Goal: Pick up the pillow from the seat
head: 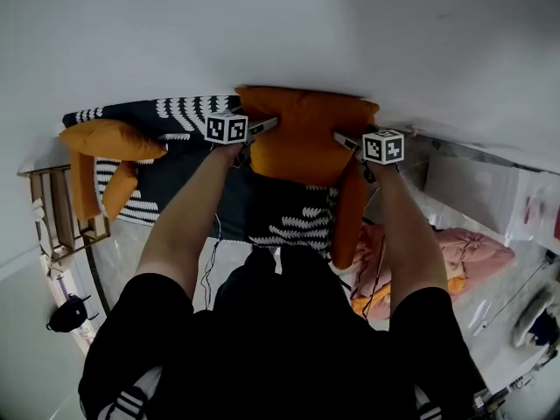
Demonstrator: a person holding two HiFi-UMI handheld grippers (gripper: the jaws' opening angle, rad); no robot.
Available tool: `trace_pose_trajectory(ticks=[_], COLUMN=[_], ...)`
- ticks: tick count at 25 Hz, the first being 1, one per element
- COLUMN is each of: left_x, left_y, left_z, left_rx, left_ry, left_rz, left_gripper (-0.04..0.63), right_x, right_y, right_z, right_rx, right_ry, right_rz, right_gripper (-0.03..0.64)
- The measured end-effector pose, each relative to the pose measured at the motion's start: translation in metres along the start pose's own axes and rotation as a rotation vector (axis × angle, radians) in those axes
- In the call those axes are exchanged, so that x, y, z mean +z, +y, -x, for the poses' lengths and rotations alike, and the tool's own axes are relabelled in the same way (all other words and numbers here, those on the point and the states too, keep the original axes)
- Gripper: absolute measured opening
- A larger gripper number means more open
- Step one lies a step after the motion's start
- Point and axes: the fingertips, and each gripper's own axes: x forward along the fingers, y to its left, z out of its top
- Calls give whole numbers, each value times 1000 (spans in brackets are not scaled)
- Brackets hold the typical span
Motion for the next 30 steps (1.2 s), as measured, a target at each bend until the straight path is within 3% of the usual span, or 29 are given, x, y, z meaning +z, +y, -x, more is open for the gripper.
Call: trace_pose_trajectory(ticks=[8,15,30], left_x=[-6,-7,-16], left_y=[-13,-28,-51], left_z=[11,19,48], left_rx=[-13,-31,-71], left_ry=[13,16,19], left_rz=[-25,-41,-35], left_gripper=[449,378,328], right_x=[1,0,-11], right_y=[8,12,47], right_z=[6,18,49], right_rx=[-14,-24,-45], right_ry=[-32,-64,-84], right_rz=[0,-20,2], right_gripper=[445,377,298])
